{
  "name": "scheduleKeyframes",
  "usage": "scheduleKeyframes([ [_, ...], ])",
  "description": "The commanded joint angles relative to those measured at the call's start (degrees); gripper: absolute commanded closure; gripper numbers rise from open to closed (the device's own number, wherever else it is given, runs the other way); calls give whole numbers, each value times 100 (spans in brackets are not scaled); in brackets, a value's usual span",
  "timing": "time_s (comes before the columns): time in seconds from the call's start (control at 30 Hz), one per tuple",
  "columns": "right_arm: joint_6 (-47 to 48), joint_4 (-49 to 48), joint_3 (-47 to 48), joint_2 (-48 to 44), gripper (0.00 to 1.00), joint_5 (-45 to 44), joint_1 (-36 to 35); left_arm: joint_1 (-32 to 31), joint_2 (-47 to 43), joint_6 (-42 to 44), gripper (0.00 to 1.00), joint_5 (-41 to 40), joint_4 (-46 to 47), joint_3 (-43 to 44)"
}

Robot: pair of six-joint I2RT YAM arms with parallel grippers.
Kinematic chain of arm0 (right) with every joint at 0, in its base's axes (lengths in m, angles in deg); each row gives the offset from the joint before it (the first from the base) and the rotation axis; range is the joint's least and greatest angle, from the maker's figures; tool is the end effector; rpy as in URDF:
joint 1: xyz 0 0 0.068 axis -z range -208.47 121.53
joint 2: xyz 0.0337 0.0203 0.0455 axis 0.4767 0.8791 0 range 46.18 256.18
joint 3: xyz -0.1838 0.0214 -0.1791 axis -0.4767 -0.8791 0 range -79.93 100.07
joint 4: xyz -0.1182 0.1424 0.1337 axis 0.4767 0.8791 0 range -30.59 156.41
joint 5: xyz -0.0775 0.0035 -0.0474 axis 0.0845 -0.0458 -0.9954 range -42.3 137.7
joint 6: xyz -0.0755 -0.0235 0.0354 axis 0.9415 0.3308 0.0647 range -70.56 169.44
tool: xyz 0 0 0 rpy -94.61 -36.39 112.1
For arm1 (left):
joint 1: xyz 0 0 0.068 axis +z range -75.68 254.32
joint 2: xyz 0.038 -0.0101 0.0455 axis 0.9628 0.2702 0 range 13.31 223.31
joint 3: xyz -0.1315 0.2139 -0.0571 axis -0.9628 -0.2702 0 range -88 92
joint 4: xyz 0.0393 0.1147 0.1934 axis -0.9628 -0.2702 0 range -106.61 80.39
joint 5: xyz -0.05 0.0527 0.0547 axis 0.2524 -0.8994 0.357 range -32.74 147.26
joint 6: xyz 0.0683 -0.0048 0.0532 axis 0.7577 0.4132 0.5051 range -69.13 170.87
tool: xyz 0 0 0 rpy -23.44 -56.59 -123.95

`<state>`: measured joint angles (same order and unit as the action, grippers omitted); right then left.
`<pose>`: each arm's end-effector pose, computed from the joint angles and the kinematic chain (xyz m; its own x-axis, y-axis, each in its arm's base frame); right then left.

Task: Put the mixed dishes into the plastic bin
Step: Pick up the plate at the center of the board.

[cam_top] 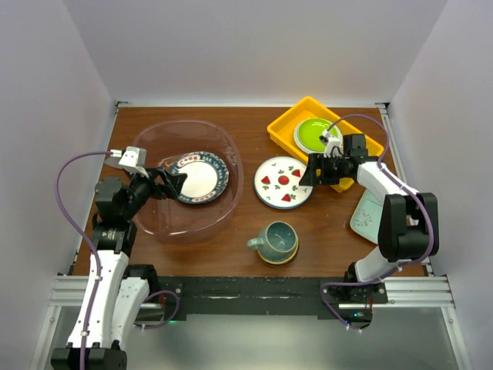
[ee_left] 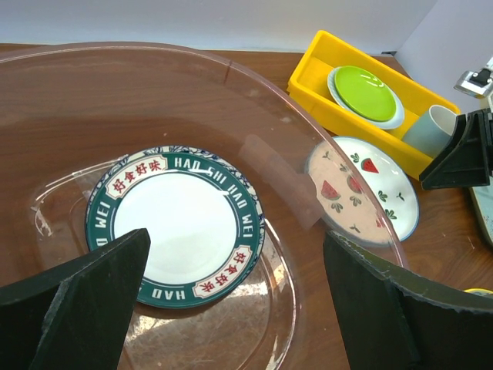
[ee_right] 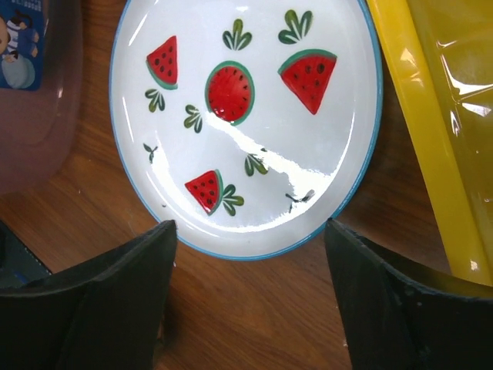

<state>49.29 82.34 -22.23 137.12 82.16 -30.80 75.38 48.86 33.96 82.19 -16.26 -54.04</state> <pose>0.3061 0.0559 0.1831 -0.8309 -0.0317 -0.5555 -0.3462 0.8111 0.4715 0.1715 -0.0292 0.2913 -0.2536 -0.2684 -0.9293 0.3413 0.8741 -0.3456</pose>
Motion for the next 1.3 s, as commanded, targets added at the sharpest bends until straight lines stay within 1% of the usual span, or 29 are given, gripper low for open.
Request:
scheduleKeyframes([
  [0.0, -241, -272, -30, 12, 27, -465, -83, 35, 22, 30, 0, 65, 288, -3],
  [0.03, -258, -290, -30, 21, 31, -527, -101, 35, 22, 30, 0, 65, 288, -3],
  [0.1, -293, -316, -39, 38, 36, -746, -180, 52, 22, 30, 0, 56, 288, -3],
  [0.27, -320, -352, -30, 47, 43, -1388, -408, 43, 22, 21, 0, 47, 288, -3],
  [0.43, -293, -413, -56, 12, 44, -2064, -558, 52, 5, 30, 0, 56, 288, -3],
  [0.67, -276, -448, -30, 249, 44, -2355, -708, 52, 13, 30, 0, 56, 296, -3],
  [0.77, -285, -448, 31, 433, 50, -2435, -717, 52, 4, 30, 0, 56, 288, -3],
  [0.87, -311, -431, 58, 556, 53, -2400, -734, 52, 4, 21, 0, 56, 296, -12],
  [0.9, -320, -422, 75, 592, 55, -2382, -734, 52, 5, 29, 0, 56, 296, -3],
  [0.93, -311, -422, 76, 601, 64, -2347, -725, 52, -4, 30, 0, 56, 296, -12],
  [1.03, -311, -396, 93, 592, 78, -2233, -734, 52, -4, 29, 0, 56, 296, -3],
  [1.07, -328, -404, 84, 531, 85, -2215, -725, 52, -4, 21, 0, 56, 288, -3],
  [1.13, -328, -430, 67, 452, 89, -2198, -725, 52, -4, 21, 0, 56, 288, -3],
  [1.17, -311, -457, 49, 399, 94, -2206, -725, 43, -4, 29, 0, 65, 288, 6],
  [1.27, -267, -501, 23, 162, 100, -2180, -725, 52, -4, 30, 0, 56, 296, -3],
])
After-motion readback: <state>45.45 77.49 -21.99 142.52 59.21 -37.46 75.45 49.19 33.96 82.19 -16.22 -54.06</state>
